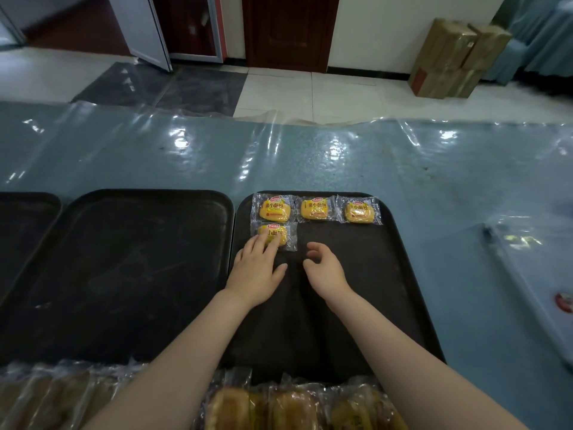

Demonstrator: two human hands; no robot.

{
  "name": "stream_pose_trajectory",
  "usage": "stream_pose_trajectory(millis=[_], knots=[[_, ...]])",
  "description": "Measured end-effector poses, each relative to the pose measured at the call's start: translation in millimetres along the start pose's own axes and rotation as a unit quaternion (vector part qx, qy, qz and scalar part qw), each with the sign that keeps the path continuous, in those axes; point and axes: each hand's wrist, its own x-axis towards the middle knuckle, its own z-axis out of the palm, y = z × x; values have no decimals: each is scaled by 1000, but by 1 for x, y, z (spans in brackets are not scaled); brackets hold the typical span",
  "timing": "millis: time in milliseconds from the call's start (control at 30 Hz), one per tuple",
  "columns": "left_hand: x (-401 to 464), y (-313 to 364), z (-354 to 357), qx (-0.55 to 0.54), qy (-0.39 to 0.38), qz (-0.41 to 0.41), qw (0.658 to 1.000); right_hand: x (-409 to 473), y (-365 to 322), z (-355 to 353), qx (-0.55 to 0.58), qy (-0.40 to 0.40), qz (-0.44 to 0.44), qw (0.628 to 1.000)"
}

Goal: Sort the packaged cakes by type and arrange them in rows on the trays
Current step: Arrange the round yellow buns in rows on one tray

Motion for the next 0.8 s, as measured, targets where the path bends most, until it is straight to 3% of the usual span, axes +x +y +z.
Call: stream_pose_trajectory(millis=[233, 467, 600, 800], knots=[[-45, 26, -6, -64, 2, -8, 998, -56, 10, -19, -41, -27, -35, 998], [-97, 41, -4, -71, -43, -11, 996, -110, 33, -33, -115, -80, -55, 989], [-129, 46, -3, -127, -68, -25, 989, -140, 48, -36, -159, -94, -55, 981], [-171, 50, 2, -155, -51, -20, 986, -174, 62, -42, -282, -81, -99, 951]])
